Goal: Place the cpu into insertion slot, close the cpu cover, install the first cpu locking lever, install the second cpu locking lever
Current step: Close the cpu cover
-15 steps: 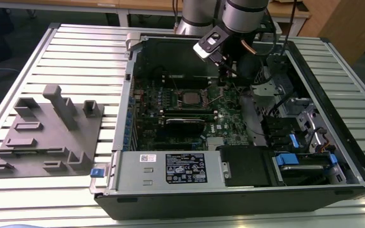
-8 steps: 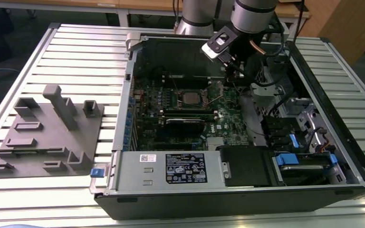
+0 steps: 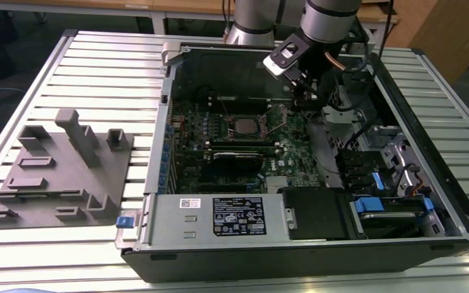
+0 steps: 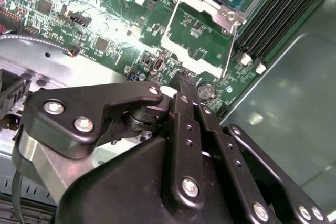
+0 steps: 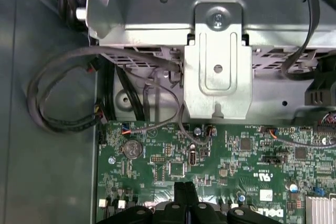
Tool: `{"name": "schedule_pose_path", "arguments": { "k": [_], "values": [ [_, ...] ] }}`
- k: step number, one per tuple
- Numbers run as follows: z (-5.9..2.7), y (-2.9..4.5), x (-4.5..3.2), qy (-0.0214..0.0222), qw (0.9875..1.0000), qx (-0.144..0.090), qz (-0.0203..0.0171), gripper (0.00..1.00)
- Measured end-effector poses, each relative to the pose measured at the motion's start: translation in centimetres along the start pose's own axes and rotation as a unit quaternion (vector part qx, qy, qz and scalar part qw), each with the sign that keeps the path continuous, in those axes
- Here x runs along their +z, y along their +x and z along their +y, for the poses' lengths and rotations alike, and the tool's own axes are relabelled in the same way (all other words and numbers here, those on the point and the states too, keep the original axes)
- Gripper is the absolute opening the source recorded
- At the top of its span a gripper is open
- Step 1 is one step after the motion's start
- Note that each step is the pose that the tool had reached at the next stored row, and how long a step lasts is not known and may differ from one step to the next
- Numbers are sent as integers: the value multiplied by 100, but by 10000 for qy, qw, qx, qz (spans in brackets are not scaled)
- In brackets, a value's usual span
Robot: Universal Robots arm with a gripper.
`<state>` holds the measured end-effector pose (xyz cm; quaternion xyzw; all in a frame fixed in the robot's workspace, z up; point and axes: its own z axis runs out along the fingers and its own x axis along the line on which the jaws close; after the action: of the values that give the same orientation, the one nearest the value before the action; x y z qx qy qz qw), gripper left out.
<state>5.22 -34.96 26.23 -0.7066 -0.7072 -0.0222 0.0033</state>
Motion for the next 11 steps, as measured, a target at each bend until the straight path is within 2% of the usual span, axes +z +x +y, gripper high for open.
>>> {"name": "schedule_pose_path", "arguments": {
  "k": [4,11],
  "values": [
    [22,-1,22,0,10000,0,-1,11],
    [30,-5,138,0,10000,0,-1,11]
  ]
}}
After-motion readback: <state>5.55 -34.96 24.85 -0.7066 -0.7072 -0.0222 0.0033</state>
